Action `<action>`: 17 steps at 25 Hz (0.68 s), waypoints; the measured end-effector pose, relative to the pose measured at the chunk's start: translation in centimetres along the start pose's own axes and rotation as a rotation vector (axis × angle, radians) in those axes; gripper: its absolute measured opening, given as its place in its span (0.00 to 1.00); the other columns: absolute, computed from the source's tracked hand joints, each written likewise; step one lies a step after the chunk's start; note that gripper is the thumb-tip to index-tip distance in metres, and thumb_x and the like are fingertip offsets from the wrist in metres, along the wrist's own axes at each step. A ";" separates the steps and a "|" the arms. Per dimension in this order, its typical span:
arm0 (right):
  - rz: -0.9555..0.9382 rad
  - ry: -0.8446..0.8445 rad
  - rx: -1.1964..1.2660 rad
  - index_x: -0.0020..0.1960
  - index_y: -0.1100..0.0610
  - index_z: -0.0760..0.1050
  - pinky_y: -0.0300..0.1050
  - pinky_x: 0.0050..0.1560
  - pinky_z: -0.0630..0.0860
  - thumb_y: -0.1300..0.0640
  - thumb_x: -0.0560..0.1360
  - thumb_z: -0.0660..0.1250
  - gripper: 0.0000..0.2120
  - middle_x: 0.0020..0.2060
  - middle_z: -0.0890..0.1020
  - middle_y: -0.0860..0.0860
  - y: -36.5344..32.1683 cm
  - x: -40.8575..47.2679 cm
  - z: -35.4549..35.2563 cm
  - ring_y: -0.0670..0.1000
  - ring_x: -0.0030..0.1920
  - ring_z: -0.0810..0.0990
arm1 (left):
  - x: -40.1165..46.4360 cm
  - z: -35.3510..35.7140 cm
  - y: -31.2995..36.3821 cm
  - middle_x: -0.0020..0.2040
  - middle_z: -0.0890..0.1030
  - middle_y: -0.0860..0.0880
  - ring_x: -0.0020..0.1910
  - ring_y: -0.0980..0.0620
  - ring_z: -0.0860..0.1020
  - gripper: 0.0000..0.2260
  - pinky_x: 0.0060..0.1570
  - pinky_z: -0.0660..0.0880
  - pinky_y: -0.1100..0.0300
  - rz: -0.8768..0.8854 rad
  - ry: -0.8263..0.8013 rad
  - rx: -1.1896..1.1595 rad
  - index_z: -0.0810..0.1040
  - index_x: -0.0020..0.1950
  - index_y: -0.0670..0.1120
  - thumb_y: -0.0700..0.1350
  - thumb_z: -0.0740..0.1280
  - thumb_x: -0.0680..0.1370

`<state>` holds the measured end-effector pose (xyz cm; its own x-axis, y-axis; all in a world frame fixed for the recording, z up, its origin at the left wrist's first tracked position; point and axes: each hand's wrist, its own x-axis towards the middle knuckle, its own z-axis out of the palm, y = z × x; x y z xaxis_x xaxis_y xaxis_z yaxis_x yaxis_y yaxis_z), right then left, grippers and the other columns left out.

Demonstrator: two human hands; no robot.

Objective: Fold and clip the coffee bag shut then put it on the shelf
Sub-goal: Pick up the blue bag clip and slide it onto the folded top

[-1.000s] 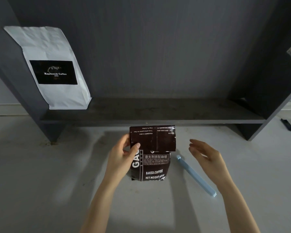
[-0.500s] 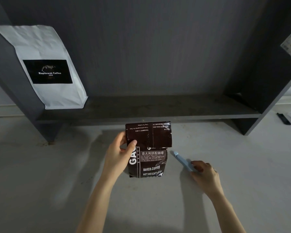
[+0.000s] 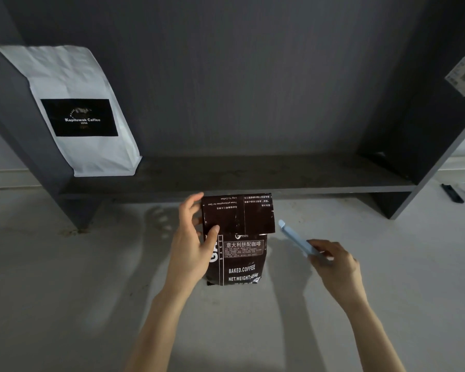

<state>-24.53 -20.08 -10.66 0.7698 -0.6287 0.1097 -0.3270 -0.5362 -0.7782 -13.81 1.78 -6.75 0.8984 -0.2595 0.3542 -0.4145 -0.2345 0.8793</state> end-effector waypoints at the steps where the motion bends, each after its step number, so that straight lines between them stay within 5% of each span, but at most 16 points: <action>1: -0.035 0.023 0.002 0.49 0.56 0.79 0.34 0.31 0.64 0.67 0.69 0.67 0.11 0.41 0.78 0.52 -0.8 0.2 -0.5 0.48 0.37 0.74 | -0.1 0.0 0.1 0.53 0.72 0.63 0.50 0.62 0.76 0.26 0.42 0.70 0.76 0.010 0.001 0.032 0.63 0.57 0.62 0.35 0.66 0.71; 5: -0.191 0.112 -0.045 0.51 0.55 0.77 0.29 0.35 0.65 0.65 0.68 0.69 0.13 0.41 0.75 0.47 -4.0 0.5 -2.1 0.40 0.37 0.72 | -0.1 0.0 0.0 0.55 0.74 0.52 0.53 0.59 0.74 0.16 0.48 0.71 0.66 0.017 -0.023 0.136 0.72 0.55 0.53 0.35 0.65 0.72; 8: -0.279 0.124 -0.039 0.51 0.54 0.77 0.27 0.38 0.65 0.65 0.67 0.70 0.14 0.40 0.74 0.42 -5.9 0.1 -2.6 0.40 0.38 0.73 | -0.1 -0.2 0.2 0.51 0.73 0.57 0.52 0.70 0.71 0.14 0.47 0.70 0.74 0.034 -0.046 0.132 0.75 0.52 0.52 0.35 0.65 0.72; 12: -0.392 0.051 -0.041 0.49 0.51 0.78 0.22 0.41 0.67 0.66 0.67 0.70 0.14 0.40 0.75 0.44 -7.5 -0.7 -1.6 0.44 0.39 0.74 | -0.3 -0.4 0.6 0.51 0.73 0.61 0.52 0.69 0.72 0.15 0.43 0.70 0.76 0.010 -0.049 0.065 0.74 0.49 0.57 0.36 0.63 0.73; 17: -0.473 -0.001 -0.014 0.48 0.54 0.80 0.41 0.44 0.70 0.70 0.66 0.69 0.15 0.40 0.76 0.48 -8.7 -1.3 0.0 0.54 0.42 0.76 | -0.5 -0.4 1.8 0.49 0.75 0.61 0.50 0.70 0.73 0.11 0.41 0.68 0.79 -0.045 -0.036 -0.034 0.75 0.42 0.62 0.45 0.60 0.76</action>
<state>-22.67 -14.61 -4.06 0.8364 -0.3135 0.4496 0.0523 -0.7708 -0.6349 -14.90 1.84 -5.24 0.9100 -0.2832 0.3027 -0.3679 -0.2153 0.9046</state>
